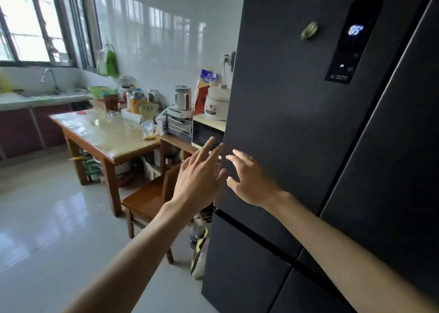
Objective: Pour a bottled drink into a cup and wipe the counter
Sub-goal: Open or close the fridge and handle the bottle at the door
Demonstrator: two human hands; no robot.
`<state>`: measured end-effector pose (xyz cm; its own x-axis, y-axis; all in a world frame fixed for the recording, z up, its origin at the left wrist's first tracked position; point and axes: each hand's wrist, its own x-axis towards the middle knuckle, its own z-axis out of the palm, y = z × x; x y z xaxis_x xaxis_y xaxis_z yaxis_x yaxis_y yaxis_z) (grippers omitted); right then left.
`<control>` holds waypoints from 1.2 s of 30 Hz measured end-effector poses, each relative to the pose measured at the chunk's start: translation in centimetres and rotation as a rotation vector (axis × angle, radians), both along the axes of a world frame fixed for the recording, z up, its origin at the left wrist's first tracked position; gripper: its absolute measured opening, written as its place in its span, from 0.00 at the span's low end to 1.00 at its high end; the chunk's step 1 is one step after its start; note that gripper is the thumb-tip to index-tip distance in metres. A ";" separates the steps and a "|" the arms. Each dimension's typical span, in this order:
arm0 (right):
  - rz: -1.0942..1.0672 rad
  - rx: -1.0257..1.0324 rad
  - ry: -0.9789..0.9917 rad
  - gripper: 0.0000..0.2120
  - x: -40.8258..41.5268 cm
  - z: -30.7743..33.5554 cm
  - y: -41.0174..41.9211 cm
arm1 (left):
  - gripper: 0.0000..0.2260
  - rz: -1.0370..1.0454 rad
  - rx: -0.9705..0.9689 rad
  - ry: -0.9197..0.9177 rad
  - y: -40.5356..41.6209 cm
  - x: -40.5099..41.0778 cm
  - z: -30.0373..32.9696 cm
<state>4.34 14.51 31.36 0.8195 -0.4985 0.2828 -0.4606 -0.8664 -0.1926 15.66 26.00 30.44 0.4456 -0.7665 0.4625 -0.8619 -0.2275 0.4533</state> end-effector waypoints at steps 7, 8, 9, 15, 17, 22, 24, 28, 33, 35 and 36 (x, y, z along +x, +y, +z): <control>0.323 0.302 -0.072 0.22 12.6 -3.0 13.1 | 0.25 0.253 -0.011 0.062 13.5 8.2 -2.2; 0.371 0.371 -0.097 0.20 14.3 -3.7 15.2 | 0.24 0.300 -0.010 0.064 16.1 9.5 -2.6; 0.404 0.450 -0.117 0.20 15.6 -4.5 16.9 | 0.23 0.343 -0.008 0.067 18.3 10.6 -3.0; 0.549 0.790 -0.086 0.19 24.8 -11.3 27.0 | 0.20 0.681 0.022 0.196 31.3 15.2 -8.4; 0.621 0.831 -0.027 0.17 28.0 -13.2 30.3 | 0.19 0.800 0.044 0.257 35.0 16.5 -10.6; 0.846 0.907 0.151 0.14 36.7 -16.9 38.3 | 0.18 1.114 0.085 0.389 43.0 19.9 -14.5; 0.930 0.917 0.215 0.13 40.6 -18.2 41.4 | 0.18 1.241 0.054 0.426 45.7 21.7 -15.5; 1.073 0.944 0.383 0.12 47.6 -20.6 46.9 | 0.16 1.459 0.003 0.482 49.9 24.8 -16.9; 1.223 0.955 0.579 0.10 54.1 -21.9 53.0 | 0.15 1.693 -0.051 0.562 52.9 27.3 -17.4; 1.284 0.915 0.657 0.15 56.2 -22.3 55.1 | 0.14 1.772 -0.085 0.595 53.9 28.4 -17.8; 1.303 0.909 0.676 0.19 56.9 -22.5 56.0 | 0.14 1.801 -0.098 0.610 54.3 28.7 -18.0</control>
